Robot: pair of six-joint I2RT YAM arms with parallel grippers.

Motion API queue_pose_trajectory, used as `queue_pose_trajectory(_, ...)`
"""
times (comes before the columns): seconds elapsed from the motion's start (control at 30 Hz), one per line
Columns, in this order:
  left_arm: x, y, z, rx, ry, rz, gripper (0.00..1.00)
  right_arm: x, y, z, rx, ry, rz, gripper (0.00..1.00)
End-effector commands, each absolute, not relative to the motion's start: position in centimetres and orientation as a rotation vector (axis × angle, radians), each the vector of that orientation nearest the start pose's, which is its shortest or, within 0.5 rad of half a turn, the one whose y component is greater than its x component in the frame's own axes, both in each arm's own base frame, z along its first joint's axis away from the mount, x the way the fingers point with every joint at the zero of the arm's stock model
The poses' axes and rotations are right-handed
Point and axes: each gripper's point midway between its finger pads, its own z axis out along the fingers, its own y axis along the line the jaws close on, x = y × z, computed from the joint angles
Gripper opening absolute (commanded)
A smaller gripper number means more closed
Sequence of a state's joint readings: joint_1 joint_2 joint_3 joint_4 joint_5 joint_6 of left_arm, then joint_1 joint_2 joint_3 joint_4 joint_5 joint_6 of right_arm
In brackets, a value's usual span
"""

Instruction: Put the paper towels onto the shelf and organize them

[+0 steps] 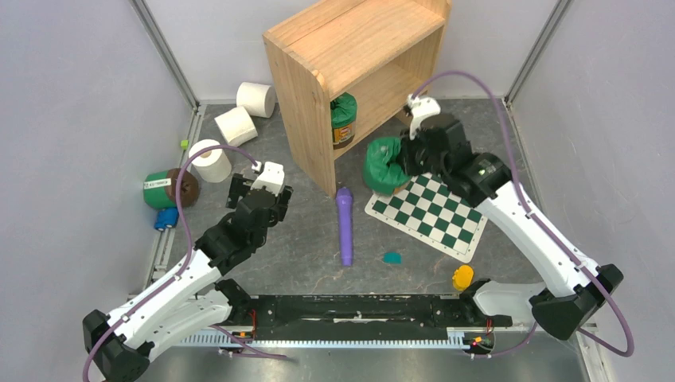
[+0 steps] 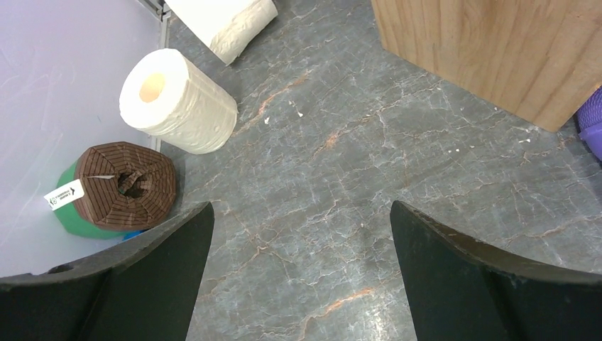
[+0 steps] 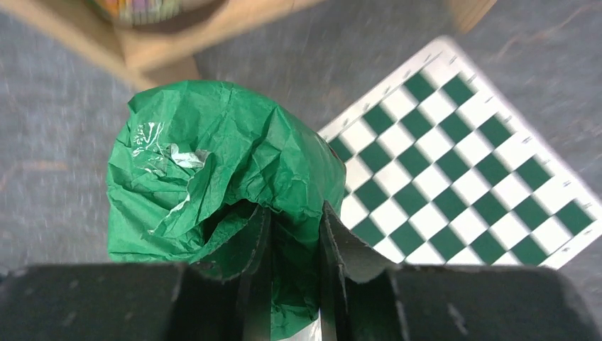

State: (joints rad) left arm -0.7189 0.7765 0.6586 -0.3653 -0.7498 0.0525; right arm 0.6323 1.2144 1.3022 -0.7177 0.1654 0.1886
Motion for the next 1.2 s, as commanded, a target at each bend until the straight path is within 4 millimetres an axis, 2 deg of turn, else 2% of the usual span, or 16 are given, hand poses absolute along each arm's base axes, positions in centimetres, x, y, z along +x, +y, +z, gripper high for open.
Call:
queue_pose_trajectory(0.0, 26.3, -6.9, 21.3, 0.221, 1.871, 0.269, 1.00, 32.5, 16.6, 32.7, -0.318, 2.038, 0.196, 0.07)
queue_pose_trajectory(0.27, 25.3, -7.1, 23.0, 0.135, 1.822, 0.126, 1.00, 38.2, 13.5, 37.5, -0.142, 1.927, 0.142, 0.06)
queue_pose_trajectory(0.37, 25.1, -7.0, 23.3, 0.125, 1.808, 0.110, 1.00, 39.9, 13.6, 39.4, -0.120, 1.887, 0.149, 0.06)
queue_pose_trajectory(0.53, 25.2, -7.2, 23.3, 0.136, 1.811, 0.110, 1.00, 42.8, 14.0, 41.0, -0.107, 1.843, 0.169, 0.06)
queue_pose_trajectory(0.77, 25.2, -7.0, 22.7, 0.162, 1.824, 0.141, 1.00, 46.2, 16.0, 41.4, -0.140, 1.816, 0.257, 0.07)
queue_pose_trajectory(0.9, 25.3, -7.9, 22.7, 0.200, 1.817, 0.103, 1.00, 47.8, 17.4, 40.9, -0.159, 1.802, 0.318, 0.07)
queue_pose_trajectory(1.17, 25.4, -7.8, 22.0, 0.225, 1.835, 0.134, 1.00, 48.7, 20.4, 39.0, -0.228, 1.815, 0.459, 0.12)
